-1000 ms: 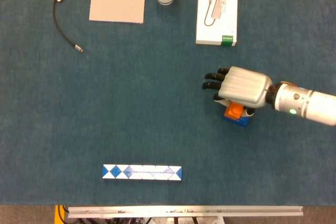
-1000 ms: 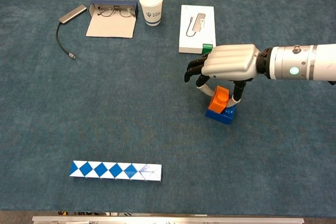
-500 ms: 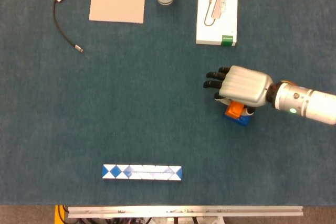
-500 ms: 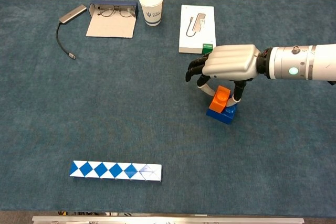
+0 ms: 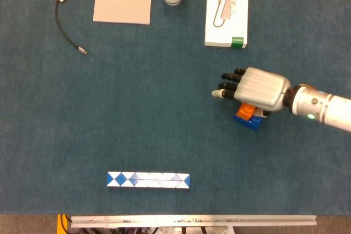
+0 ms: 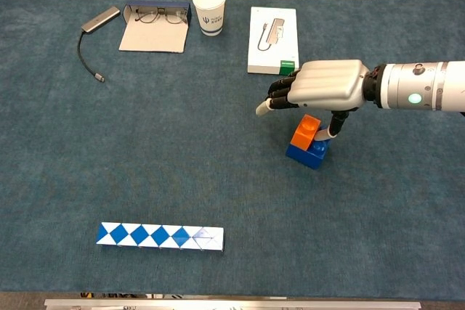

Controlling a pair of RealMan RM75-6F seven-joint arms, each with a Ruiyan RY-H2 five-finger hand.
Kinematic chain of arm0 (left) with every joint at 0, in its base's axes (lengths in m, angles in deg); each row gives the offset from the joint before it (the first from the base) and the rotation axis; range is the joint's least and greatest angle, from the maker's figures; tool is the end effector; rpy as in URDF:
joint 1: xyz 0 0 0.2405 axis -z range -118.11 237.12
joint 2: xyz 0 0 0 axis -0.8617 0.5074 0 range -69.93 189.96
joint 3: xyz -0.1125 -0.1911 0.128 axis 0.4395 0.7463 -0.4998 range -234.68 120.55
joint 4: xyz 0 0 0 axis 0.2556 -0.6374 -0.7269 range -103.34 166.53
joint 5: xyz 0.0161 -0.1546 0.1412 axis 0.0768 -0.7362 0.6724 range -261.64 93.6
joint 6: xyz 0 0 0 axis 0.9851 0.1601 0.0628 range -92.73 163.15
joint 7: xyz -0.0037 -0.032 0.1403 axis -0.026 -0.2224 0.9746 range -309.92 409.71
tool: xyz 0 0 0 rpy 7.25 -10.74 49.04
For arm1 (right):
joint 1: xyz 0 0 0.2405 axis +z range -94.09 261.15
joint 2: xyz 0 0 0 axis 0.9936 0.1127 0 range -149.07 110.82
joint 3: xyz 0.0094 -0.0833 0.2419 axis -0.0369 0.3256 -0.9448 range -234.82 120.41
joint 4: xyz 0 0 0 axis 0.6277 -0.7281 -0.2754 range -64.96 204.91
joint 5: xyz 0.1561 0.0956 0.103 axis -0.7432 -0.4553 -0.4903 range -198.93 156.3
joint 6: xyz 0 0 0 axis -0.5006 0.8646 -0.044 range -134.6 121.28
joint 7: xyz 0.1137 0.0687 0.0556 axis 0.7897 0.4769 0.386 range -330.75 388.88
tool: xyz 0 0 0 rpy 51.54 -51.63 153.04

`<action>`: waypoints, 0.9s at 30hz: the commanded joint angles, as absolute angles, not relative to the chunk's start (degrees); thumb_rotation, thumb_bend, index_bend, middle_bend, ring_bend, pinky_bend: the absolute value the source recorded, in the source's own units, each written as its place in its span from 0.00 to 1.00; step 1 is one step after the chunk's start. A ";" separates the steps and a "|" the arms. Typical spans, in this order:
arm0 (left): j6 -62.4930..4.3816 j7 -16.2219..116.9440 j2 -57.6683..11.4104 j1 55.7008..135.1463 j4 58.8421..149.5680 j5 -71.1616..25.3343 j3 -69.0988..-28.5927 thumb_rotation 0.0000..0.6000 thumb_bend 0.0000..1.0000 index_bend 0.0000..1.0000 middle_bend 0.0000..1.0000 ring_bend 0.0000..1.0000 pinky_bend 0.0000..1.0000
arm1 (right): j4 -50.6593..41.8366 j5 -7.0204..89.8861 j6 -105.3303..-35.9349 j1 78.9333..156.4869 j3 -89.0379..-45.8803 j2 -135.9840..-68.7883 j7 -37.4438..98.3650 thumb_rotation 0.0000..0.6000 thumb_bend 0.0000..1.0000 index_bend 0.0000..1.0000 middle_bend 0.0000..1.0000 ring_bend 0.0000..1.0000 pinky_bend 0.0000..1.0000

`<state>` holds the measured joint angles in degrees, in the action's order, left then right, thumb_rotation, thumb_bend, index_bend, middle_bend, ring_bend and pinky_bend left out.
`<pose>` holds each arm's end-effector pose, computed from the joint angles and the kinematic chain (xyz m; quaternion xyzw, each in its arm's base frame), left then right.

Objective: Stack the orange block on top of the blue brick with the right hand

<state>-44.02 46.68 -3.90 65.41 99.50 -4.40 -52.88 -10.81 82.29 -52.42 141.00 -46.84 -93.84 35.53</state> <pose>-0.4007 0.1963 0.2238 -0.6068 -0.3104 -0.2490 0.6881 -0.1559 -0.3241 0.0028 0.9416 -0.1432 0.2318 0.1979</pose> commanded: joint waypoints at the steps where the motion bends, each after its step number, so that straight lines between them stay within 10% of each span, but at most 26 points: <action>1: -44.21 46.87 -3.80 65.31 99.78 -4.36 -52.91 1.00 0.22 0.37 0.37 0.33 0.52 | -11.18 82.11 -52.81 140.71 -47.07 -93.65 35.13 1.00 0.15 0.10 0.19 0.11 0.24; 27: -45.20 49.34 -0.25 66.27 106.08 -1.58 -53.29 1.00 0.21 0.38 0.37 0.33 0.52 | -26.80 72.13 -61.92 129.54 -50.47 -79.90 16.08 1.00 0.15 0.14 0.19 0.11 0.24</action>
<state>-45.29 49.15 -0.49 66.07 105.82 -1.80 -53.26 -23.80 75.02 -60.04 132.26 -49.86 -82.67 20.41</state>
